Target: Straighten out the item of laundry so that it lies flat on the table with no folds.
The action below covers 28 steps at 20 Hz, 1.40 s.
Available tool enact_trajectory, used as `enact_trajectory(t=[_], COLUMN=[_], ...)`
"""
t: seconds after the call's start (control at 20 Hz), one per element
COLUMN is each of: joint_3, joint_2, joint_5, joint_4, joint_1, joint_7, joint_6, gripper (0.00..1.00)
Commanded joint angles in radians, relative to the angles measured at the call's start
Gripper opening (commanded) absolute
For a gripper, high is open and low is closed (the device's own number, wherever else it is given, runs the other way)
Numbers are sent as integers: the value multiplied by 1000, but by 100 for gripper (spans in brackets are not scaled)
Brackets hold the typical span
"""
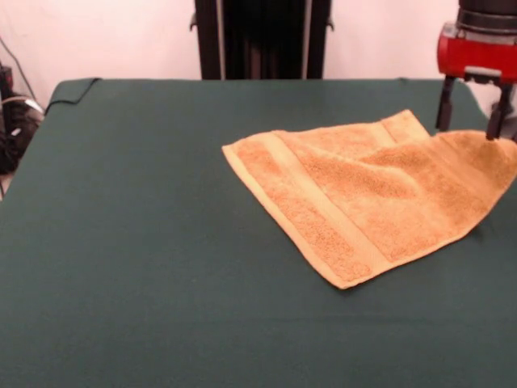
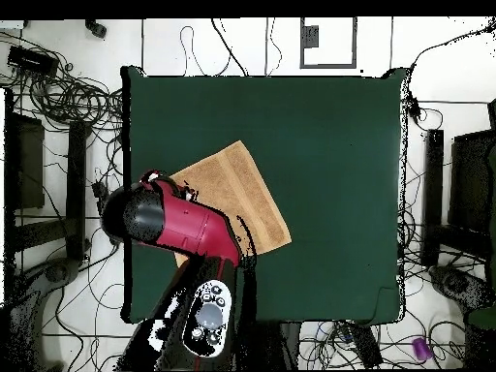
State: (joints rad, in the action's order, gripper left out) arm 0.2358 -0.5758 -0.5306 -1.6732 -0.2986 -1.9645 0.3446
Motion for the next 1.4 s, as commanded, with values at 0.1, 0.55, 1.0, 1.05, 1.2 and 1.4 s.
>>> enact_trajectory(t=[0.1,0.55,1.0,1.05,1.2,1.4], joint_3=[-120,-152,-232,-237,-257,-277], joint_2=[-8,-62,16,32,55,32], joint_5=[85,322,485,495,526,558], joint_4=[-87,-31,223,248,277,232], joint_1=[97,329,493,496,507,514], joint_7=[-45,146,194,183,158,120], joint_6=[-38,85,265,272,265,226], gripper=[100,100,100,100,100,100])
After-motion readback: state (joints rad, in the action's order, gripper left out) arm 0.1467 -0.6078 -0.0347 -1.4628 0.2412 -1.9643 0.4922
